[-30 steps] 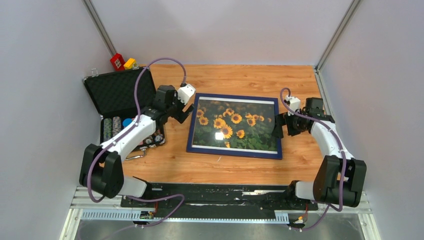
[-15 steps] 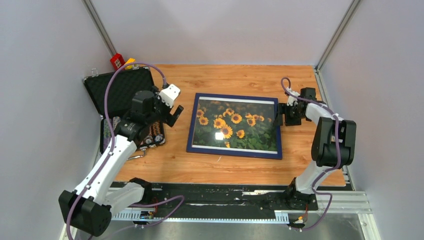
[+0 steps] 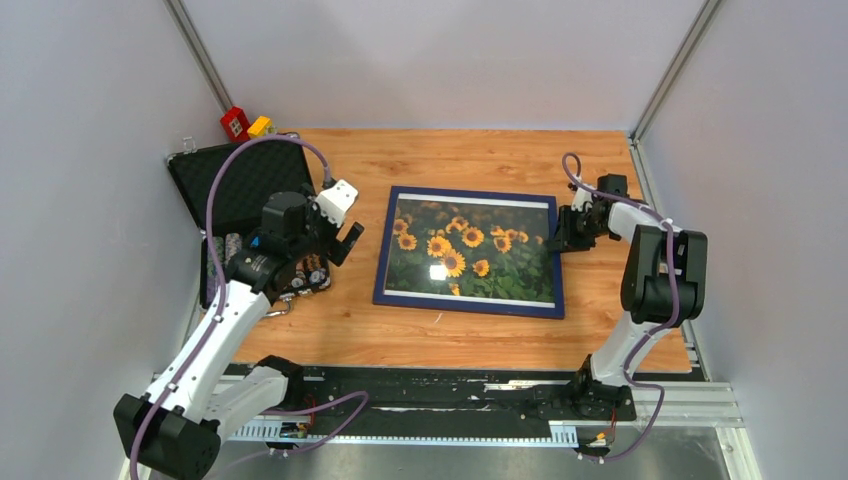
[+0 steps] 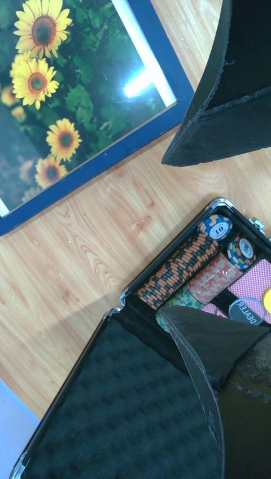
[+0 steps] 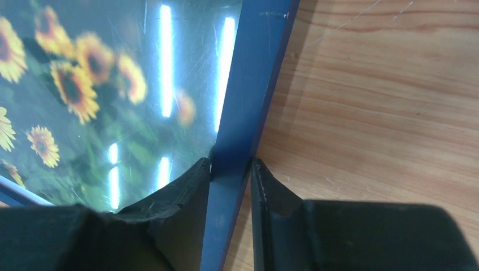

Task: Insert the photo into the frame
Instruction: Reset both arms

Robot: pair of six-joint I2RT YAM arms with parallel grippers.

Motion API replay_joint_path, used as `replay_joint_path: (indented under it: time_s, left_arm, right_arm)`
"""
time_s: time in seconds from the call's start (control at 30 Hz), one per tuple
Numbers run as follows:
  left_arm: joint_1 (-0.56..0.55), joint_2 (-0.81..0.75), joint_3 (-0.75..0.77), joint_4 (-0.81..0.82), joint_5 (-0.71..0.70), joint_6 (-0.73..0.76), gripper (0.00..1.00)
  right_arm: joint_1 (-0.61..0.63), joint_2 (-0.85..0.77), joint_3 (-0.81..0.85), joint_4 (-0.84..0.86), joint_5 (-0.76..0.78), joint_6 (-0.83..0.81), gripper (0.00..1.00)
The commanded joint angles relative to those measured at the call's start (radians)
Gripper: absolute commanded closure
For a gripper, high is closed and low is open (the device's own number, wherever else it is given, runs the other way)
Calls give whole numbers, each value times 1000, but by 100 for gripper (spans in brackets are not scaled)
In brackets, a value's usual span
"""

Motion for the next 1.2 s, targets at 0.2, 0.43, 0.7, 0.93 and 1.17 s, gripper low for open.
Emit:
replay_joint_path:
  time_s: [0.2, 0.43, 0.7, 0.93, 1.17]
  left_arm:
    - [4, 9, 23, -5, -2, -18, 0]
    - [4, -12, 38, -35, -21, -23, 0]
    - [6, -103, 21, -54, -73, -47, 0]
    - [23, -200, 13, -54, -136, -89, 0]
    - [36, -233, 74, -105, -160, -156, 0]
  right_arm:
    - [-6, 69, 109, 34, 3, 31, 79]
    - [-7, -35, 83, 41, -3, 35, 53]
    - [-14, -411, -54, 42, 32, 27, 0]
    - [-22, -758, -180, 41, 73, 39, 0]
    - [-24, -1009, -291, 40, 80, 78, 0]
